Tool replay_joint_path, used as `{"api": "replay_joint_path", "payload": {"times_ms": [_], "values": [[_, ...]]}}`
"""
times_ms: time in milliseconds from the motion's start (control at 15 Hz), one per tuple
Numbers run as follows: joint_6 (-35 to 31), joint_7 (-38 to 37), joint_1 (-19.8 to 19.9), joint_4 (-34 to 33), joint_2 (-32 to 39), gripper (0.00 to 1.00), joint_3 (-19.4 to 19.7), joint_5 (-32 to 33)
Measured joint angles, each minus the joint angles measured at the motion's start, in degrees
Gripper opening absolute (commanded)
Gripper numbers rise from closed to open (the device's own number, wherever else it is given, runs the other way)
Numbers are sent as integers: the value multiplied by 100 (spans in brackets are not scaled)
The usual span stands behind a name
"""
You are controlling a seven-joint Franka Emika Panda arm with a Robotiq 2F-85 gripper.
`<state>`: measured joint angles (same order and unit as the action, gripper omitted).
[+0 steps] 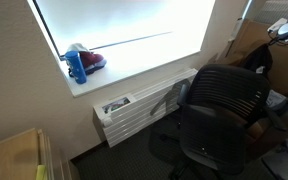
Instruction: Pick the cloth on the couch and put it on the back rest of the chair
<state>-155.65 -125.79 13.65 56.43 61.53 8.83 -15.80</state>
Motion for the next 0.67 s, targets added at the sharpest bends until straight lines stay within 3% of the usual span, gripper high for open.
{"api": "replay_joint_path", "payload": {"times_ms": [400, 667], "values": [[-1031, 276, -55, 1267, -1364, 1, -351, -66], [-1222, 1496, 130, 2201, -2309, 1, -1085, -422]]}}
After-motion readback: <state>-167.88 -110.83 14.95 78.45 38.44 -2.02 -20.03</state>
